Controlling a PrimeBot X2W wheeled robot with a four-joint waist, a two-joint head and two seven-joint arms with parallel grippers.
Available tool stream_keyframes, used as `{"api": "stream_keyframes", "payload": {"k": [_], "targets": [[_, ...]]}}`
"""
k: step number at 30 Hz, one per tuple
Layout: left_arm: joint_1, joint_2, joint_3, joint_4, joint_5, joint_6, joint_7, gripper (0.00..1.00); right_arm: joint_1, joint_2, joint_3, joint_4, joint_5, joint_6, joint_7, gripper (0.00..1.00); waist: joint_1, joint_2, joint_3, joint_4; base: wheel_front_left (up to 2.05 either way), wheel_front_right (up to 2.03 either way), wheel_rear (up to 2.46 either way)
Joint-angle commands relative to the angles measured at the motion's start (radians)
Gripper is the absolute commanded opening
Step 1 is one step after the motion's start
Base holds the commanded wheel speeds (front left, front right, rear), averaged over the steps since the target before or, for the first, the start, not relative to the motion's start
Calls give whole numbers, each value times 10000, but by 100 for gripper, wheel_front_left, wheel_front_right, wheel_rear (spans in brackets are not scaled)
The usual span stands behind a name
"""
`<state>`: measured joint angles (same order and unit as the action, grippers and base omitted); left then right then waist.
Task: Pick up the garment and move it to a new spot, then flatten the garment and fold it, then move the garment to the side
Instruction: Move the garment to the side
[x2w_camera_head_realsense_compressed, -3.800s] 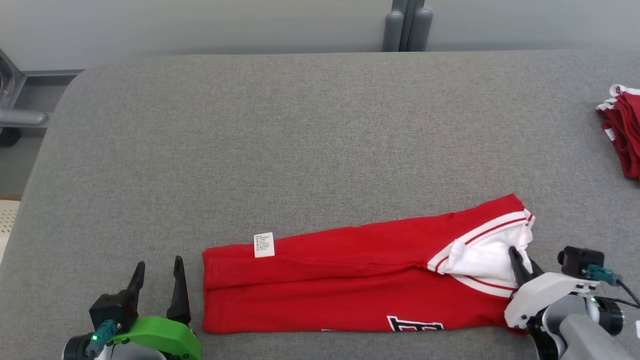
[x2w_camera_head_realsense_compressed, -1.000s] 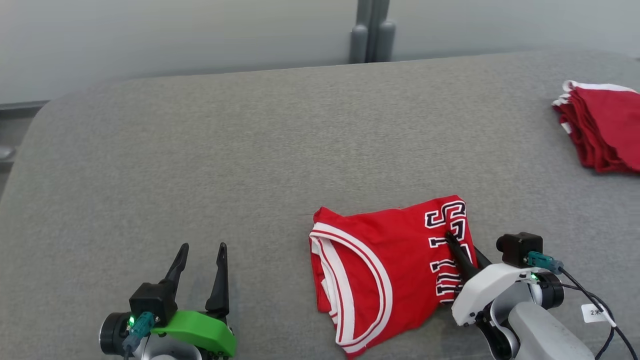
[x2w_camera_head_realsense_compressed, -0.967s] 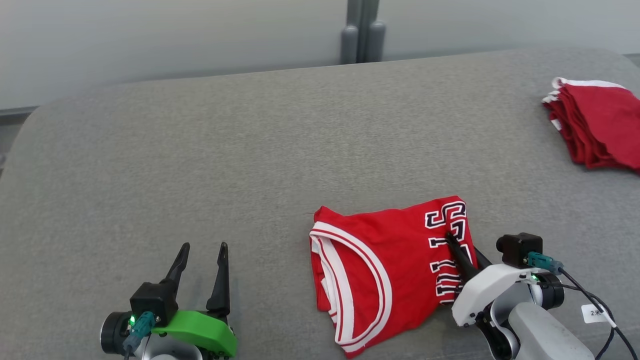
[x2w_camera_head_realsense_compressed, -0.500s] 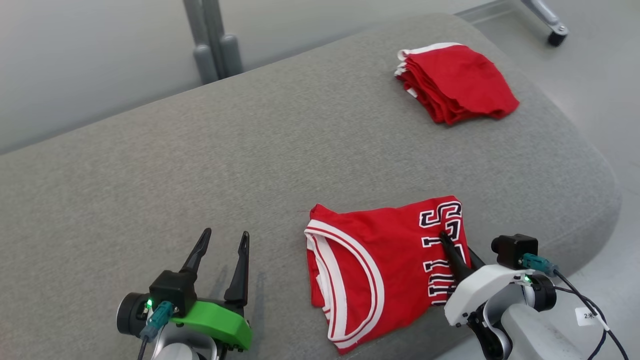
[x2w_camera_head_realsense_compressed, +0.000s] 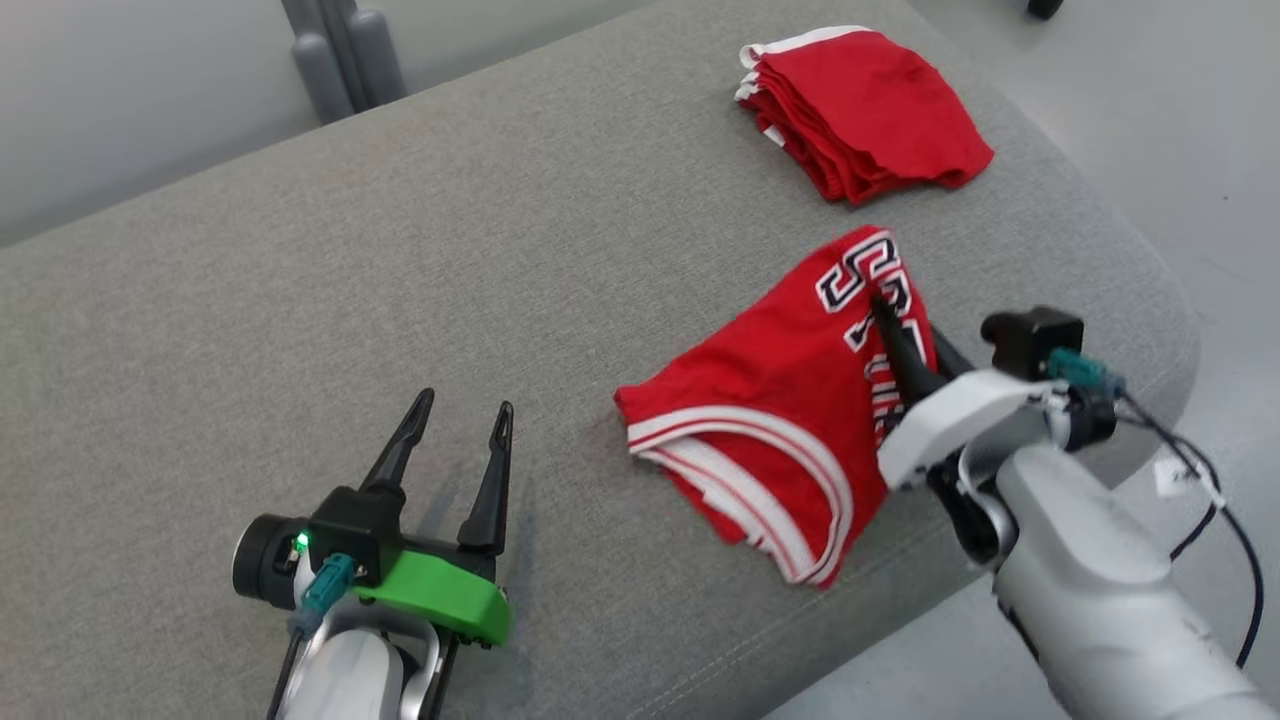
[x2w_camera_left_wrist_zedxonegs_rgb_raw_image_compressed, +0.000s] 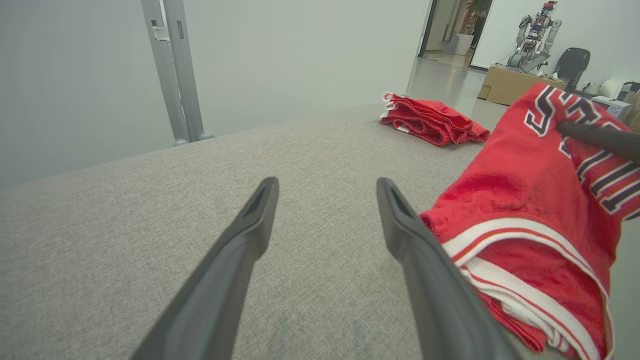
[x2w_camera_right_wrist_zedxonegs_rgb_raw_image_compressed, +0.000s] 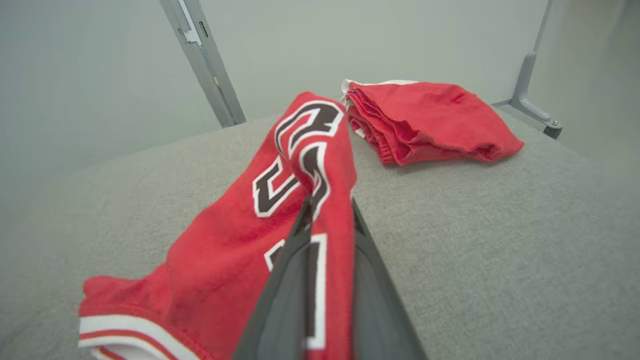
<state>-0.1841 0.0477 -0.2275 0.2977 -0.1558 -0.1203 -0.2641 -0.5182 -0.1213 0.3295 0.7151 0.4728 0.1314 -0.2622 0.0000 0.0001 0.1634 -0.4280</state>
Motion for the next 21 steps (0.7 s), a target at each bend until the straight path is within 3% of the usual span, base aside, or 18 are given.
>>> {"api": "stream_keyframes", "payload": {"k": [1,8,12,20,21], "targets": [[-247,71,78,-78,158,-35,5,100,-660,-144,-109,42,-209,-16,-31,0,0,-1,1142,1099,0,0,0],[-624,117,196,-446,392,-87,5,100,-3375,-795,-1222,616,-979,-16,-30,0,0,-1,2117,1913,0,0,0],[-828,133,121,-682,474,-106,5,100,-4822,-1692,-2461,1154,-1708,-16,-29,0,0,-1,2511,2313,0,0,0],[-929,236,-143,-774,367,-103,5,100,-5643,-3050,-4424,2845,-3211,-16,-29,0,0,-1,2780,2811,0,0,0],[-943,255,-158,-786,367,-104,5,100,-5677,-3199,-4773,2999,-3503,-16,-29,55,0,-1,2822,2861,0,0,0]]}}
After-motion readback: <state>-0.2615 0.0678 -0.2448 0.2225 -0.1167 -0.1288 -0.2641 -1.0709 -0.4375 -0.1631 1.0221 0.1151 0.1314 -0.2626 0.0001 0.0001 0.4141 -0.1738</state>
